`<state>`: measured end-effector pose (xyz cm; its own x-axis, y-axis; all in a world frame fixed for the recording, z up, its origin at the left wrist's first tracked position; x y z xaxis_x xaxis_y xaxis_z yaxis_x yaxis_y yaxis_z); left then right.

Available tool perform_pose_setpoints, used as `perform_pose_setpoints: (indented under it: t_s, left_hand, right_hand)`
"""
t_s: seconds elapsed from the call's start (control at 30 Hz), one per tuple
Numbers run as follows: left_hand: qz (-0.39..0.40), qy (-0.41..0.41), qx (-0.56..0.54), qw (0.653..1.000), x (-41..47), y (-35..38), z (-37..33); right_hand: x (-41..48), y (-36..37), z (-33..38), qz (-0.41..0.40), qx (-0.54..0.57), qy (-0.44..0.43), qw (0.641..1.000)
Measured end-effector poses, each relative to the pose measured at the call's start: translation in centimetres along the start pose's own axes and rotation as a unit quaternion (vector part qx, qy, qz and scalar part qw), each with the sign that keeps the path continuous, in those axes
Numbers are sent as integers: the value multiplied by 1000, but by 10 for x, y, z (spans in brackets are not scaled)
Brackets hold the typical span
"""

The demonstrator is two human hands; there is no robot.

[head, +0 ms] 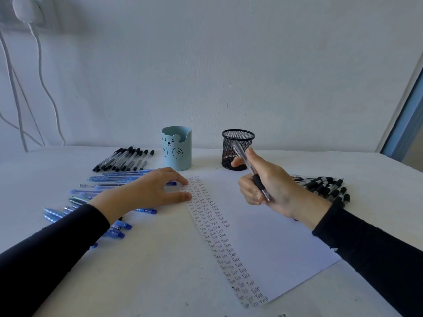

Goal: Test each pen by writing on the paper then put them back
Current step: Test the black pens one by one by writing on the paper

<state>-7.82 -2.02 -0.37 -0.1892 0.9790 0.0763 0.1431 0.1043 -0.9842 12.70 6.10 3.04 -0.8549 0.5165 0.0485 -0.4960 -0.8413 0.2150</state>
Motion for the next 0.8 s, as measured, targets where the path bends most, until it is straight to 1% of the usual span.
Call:
perform_pose_setpoints:
  t_s: [0.07,0.13,0.2,0.33,0.43,0.47,0.5,0.53,0.57,0.6,0.63,0.7,0.77,0.8]
  left_hand:
    - [2,0,-1,1000,-1,0,-1]
    - [-1,-2,-1,1000,-1,0,-2]
    - [-4,-4,0,1000,-2,-1,-3]
    - [-7,1,-1,1000,-3,-2,-5]
    - [-5,6,1,1000,-2,-2,-4]
    - [-4,7,1,1000,-2,-1,-4]
    - [-3,8,-1,1000,-2,-1,-2]
    - [-4,9,-3,1000,-2,-1,-1]
    - [-8,9,-6,1000,-1,0,0]
    - [-13,11,-5,1000,-2,-1,0]
    - [-16,15,-3,1000,-2,0,1]
    - [-17,19,3,1000,-1,0,1]
    - [-23,17,22,999,-1,-1,2]
    - [-32,14,38,999,-1,-3,3]
  right_hand:
    - [1,4,-2,23,22,-3,999]
    - [0,10,-5,59,77,15,995]
    - [-1,13,-7,77,113,34,990]
    - [-5,19,-6,86,152,49,983]
    - [-6,20,-5,93,151,52,983]
    - [-4,20,-6,95,123,43,987]
    - [-2,17,-7,91,52,17,994]
    - [-1,13,-6,80,-74,-29,994]
    - [0,12,-5,66,-222,-83,969]
    - [0,13,-6,67,-340,-126,930]
    - [2,14,-12,75,-412,-143,897]
    - [3,17,-25,109,-499,-146,847]
    - [6,18,-37,135,-591,-136,784]
    - [8,16,-38,137,-618,-121,765]
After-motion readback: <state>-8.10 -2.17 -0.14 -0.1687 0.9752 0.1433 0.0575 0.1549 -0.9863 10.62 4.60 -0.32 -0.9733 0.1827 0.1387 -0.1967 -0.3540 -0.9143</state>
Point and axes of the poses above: each hand's wrist, its own x-axis towards the middle knuckle, its own y-axis out of the palm, z = x × y, the point moved 7 cm from there along x, towards the middle knuckle, and after that the axes turned 11 degrees about x, right-handed, at the moved point
